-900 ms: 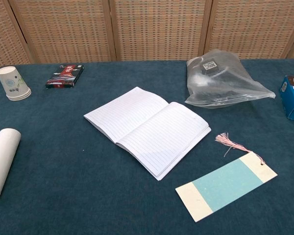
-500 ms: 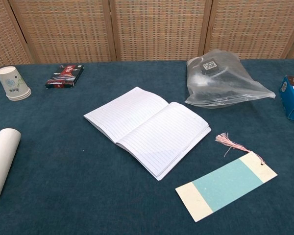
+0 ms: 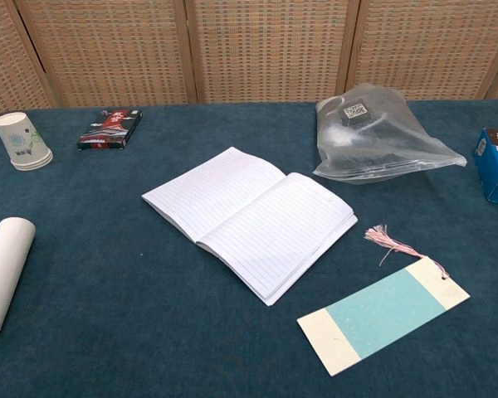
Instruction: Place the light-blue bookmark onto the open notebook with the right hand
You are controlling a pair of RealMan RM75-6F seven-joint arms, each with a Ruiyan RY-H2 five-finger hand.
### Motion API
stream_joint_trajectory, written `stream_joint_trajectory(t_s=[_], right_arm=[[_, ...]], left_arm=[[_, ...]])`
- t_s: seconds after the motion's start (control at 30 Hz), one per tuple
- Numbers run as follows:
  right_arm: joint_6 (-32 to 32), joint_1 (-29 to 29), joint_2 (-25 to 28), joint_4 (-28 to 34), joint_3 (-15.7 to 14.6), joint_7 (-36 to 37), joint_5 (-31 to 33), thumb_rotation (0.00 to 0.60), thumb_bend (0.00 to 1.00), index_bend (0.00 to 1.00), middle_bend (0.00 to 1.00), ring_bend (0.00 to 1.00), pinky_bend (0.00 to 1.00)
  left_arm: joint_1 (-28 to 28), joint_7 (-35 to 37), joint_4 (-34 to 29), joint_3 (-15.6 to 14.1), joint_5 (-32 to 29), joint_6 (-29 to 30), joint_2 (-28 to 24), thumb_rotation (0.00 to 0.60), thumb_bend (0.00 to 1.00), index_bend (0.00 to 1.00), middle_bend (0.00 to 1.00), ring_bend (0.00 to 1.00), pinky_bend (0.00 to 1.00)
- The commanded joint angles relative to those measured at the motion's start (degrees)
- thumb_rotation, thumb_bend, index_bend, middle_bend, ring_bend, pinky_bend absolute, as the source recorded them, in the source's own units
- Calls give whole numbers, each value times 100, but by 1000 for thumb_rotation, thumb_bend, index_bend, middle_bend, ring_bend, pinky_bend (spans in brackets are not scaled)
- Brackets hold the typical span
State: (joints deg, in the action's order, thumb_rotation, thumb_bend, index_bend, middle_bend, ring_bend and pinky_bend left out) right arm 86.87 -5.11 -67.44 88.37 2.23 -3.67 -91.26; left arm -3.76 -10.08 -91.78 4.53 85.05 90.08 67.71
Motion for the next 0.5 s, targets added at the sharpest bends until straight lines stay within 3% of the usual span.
stream_joint_trajectory(t_s=[0.03,0.5], right_arm=[[21,-9,-7,-16,-13,27,-58,600,123,21,0,0,19],[-301,-357,-132,-304,-219,233,-620,600,126,283,0,0,76]], left_arm=[[9,15,0,2,8,20,-3,600,120,0,0,0,0],[-28,-53,15,8,23,-20,30,600,120,0,0,0,0]])
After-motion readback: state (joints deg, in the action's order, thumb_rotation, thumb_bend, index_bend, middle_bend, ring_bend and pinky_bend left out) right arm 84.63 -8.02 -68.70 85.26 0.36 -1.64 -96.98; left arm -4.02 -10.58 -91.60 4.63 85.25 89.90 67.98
